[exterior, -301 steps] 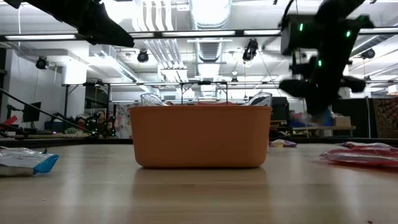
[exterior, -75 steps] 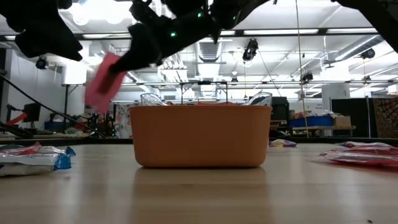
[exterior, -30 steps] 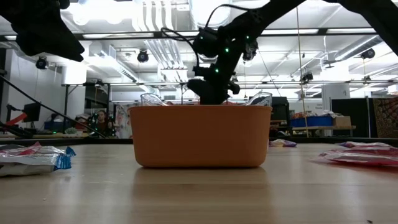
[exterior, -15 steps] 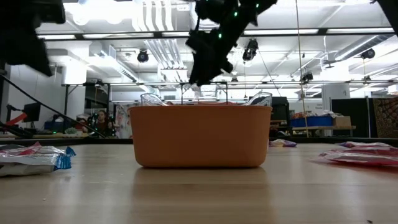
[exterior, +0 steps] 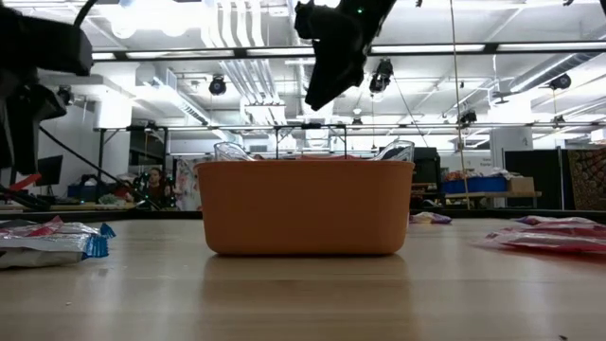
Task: Sort candy
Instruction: Put the white chocolate bar into the orange bin
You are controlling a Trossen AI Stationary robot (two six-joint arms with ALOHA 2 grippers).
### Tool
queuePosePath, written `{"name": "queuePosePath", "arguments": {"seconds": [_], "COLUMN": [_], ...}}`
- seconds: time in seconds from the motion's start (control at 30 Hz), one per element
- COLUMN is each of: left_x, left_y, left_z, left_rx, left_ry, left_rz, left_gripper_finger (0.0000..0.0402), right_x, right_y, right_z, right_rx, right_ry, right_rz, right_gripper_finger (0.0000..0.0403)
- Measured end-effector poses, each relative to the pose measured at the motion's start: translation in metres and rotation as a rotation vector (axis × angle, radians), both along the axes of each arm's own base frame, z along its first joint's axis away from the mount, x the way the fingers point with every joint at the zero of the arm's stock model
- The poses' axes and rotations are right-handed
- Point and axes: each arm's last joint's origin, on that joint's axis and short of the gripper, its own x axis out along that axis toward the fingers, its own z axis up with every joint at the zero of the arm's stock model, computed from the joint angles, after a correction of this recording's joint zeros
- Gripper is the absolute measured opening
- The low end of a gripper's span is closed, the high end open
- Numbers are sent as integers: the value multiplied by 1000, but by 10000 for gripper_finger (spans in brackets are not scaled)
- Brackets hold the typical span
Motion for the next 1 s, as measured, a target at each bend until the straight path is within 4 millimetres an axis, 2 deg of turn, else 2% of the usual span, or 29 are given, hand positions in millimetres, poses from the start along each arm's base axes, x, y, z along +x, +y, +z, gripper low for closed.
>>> {"name": "queuePosePath", "arguments": {"seconds": [0.17,0.57,1.0], "left_x": [3,13,21], "left_y": [-7,-17,-25], "left_z": [-13,-41,-64], "left_rx": [49,123,136], "left_ry": [62,160,238], "left_rz": [-18,-17,-19], "left_gripper_finger": [194,196,169], "right_x": [-7,-17,-19], "right_y": [12,27,37], "right_z": [-1,-23,-29], "right_rx": [6,47,69], "right_ry": [22,61,73], "right_rz": [25,2,-8], "right_gripper_finger": [194,194,194]}}
